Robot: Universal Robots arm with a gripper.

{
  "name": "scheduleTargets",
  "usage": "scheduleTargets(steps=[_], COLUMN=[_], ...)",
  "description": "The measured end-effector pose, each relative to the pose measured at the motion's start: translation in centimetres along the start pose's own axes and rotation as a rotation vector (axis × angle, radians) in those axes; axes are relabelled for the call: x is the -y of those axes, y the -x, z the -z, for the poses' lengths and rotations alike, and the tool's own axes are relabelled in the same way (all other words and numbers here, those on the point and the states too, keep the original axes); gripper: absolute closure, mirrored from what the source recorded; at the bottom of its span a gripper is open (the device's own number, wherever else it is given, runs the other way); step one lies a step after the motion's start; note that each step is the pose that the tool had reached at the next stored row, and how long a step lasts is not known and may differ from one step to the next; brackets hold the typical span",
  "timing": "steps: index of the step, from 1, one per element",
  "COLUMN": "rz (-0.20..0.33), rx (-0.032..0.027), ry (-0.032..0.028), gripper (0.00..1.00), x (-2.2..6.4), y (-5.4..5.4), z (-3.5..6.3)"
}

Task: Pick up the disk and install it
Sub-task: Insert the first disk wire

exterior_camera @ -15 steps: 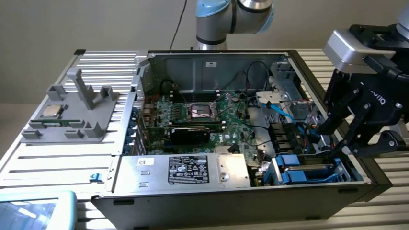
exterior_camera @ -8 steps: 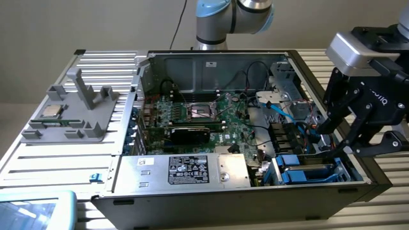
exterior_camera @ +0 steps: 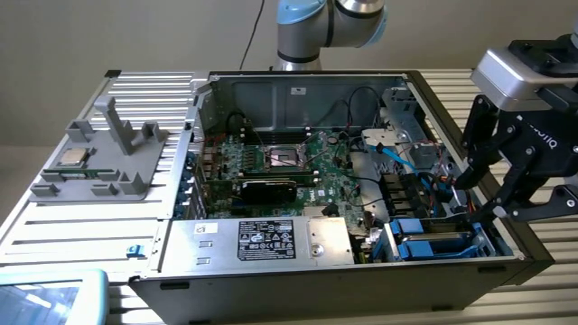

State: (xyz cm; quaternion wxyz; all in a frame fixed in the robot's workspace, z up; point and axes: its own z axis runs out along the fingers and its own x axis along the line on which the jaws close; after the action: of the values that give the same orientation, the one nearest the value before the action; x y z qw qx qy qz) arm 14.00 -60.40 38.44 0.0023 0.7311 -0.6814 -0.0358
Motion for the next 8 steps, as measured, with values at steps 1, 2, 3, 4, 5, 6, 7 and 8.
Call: scheduleTargets(steps=[1, 2, 3, 4, 5, 6, 7, 8], rz=[0.003, 0.007, 0.010, 0.012, 0.013, 0.013, 0.013, 0.013], rx=[0.0012, 0.0032, 0.0071, 0.0145, 0.0190, 0.0193, 0.0195, 0.0202], ry=[0.0001, 0.0002, -0.0001, -0.0005, -0.0008, -0.0008, -0.0009, -0.0009], gripper=[0.53, 0.53, 0.53, 0.53, 0.53, 0.53, 0.53, 0.53], x=[0.22, 0.40, 0.53, 0.60, 0.60, 0.60, 0.60, 0.61], y=[-0.02, -0.03, -0.04, -0.04, -0.05, -0.05, -0.05, -0.06], z=[0.01, 0.02, 0.03, 0.04, 0.03, 0.03, 0.04, 0.04])
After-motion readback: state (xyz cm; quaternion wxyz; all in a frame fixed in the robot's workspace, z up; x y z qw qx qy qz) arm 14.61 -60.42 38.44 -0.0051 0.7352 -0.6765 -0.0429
